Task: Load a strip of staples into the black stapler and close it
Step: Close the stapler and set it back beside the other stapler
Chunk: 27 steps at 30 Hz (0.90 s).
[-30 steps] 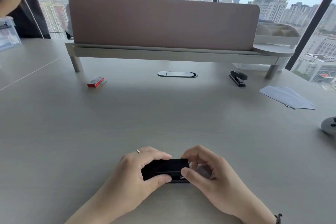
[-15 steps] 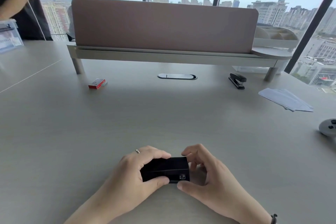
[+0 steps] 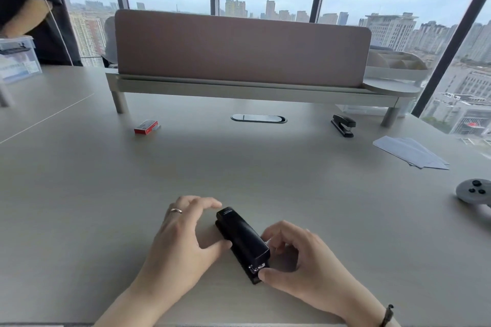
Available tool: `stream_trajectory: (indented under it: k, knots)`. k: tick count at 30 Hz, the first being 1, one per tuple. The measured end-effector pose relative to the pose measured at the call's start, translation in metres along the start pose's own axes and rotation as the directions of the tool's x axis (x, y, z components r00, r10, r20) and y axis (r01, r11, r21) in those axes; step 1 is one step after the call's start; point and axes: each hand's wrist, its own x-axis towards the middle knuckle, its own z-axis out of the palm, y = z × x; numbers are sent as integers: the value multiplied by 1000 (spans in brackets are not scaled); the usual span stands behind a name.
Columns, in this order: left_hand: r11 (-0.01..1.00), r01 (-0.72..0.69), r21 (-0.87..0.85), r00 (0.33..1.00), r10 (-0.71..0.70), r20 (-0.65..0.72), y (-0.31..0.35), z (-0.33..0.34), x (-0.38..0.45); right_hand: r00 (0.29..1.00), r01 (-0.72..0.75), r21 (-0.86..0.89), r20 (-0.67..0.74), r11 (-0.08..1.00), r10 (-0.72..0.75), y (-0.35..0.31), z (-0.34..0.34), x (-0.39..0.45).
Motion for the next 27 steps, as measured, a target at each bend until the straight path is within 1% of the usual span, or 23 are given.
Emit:
stream_trajectory:
  k: [1, 3, 5, 8, 12, 15, 18, 24, 27]
  knots:
    - [1000, 26, -1, 1000, -26, 13, 0, -1, -2, 1000, 5, -6, 0, 1000, -5, 0, 0, 0]
    - [998, 61, 7, 994, -61, 91, 0, -3, -5, 1000, 15, -27, 15, 1000, -14, 1, -1, 0]
    - [1000, 13, 6, 985, -14, 171, -4, -4, -8, 999, 27, -34, 30, 999, -26, 1, 0, 1]
    - [995, -79, -55, 963, 90, 254, -4, -4, -10, 996, 75, -48, 43, 996, -73, 2, 2, 2]
    - [990, -105, -89, 938, 129, 322, -6, -3, -12, 996, 80, -63, 46, 995, -78, 2, 4, 3]
    - [992, -69, -110, 921, 106, 374, -7, -5, -13, 996, 86, -55, 30, 995, -84, 0, 6, 2]
    - [989, -70, -128, 902, 118, 414, -5, -4, -12, 995, 100, -66, 15, 993, -99, -1, 8, 2]
    - [990, -107, -94, 871, 139, 471, 0, -2, -1, 996, 84, -98, -21, 992, -86, 3, 7, 4]
    - [990, -124, -61, 858, 138, 495, 6, 2, 9, 994, 100, -171, -18, 980, -104, 7, 2, 5]
